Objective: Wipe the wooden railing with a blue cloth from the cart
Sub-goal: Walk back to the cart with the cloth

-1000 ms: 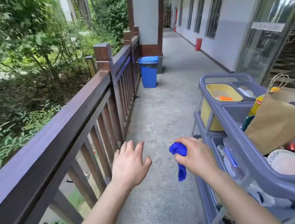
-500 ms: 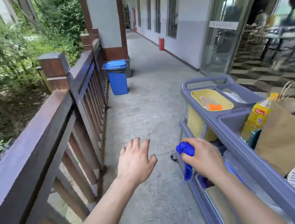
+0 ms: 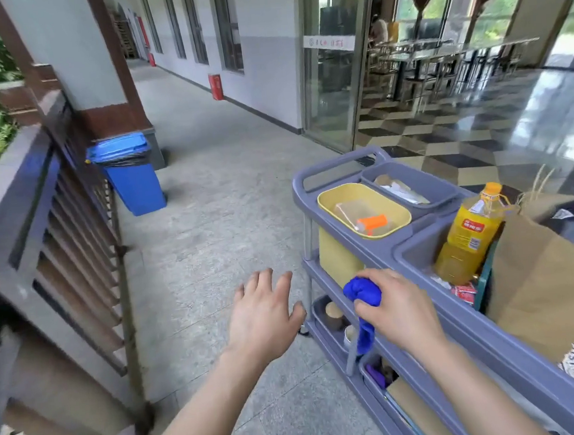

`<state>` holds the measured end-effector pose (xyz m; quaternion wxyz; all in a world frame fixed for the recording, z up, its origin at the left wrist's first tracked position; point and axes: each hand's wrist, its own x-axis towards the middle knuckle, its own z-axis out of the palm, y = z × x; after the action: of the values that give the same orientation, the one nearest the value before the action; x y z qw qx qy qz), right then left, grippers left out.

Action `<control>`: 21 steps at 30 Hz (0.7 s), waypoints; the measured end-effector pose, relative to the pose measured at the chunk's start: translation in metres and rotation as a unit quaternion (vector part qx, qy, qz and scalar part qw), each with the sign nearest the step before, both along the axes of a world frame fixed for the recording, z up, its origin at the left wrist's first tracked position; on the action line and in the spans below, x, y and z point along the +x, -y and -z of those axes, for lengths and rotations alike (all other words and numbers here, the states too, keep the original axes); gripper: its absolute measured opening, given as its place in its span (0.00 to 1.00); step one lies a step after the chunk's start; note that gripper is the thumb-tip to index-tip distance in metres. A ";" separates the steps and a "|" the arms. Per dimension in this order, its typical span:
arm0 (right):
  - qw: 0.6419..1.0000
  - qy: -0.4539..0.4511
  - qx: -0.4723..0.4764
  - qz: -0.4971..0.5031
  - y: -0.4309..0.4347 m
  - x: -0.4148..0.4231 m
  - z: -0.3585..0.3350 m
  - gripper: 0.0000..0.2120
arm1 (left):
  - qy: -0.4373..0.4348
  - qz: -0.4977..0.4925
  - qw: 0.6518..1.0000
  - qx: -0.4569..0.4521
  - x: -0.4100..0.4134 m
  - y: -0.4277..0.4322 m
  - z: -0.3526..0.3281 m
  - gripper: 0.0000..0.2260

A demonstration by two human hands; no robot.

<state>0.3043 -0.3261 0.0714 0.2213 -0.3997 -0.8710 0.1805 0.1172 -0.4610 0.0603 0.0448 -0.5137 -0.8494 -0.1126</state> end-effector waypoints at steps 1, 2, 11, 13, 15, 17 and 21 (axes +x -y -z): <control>1.000 -0.005 -0.004 0.008 -0.014 -0.004 0.002 0.19 | 0.000 0.009 1.000 0.004 -0.006 -0.017 0.002 0.25; 1.000 -0.010 -0.007 0.018 -0.029 -0.008 0.005 0.19 | 0.001 0.018 1.000 0.010 -0.013 -0.035 0.005 0.25; 0.994 -0.047 0.000 0.103 -0.134 -0.029 0.016 0.18 | 0.014 0.093 0.995 0.046 -0.054 -0.177 0.012 0.21; 0.990 -0.057 0.001 0.132 -0.151 -0.032 0.016 0.18 | 0.013 0.119 0.992 0.043 -0.063 -0.204 0.014 0.22; 0.986 -0.054 -0.006 0.155 -0.169 -0.036 0.017 0.16 | 0.014 0.140 0.990 0.027 -0.073 -0.232 0.017 0.25; 0.982 -0.061 -0.006 0.180 -0.187 -0.042 0.020 0.16 | 0.012 0.157 0.987 0.015 -0.086 -0.261 0.022 0.27; 0.966 -0.081 0.017 0.247 -0.210 -0.062 0.031 0.17 | -0.004 0.215 0.977 0.000 -0.116 -0.319 0.035 0.28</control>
<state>0.2426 -0.1158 0.0408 0.3359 -0.5822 -0.7275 0.1375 0.0008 -0.1419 0.0248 0.0233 -0.6844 -0.7191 -0.1177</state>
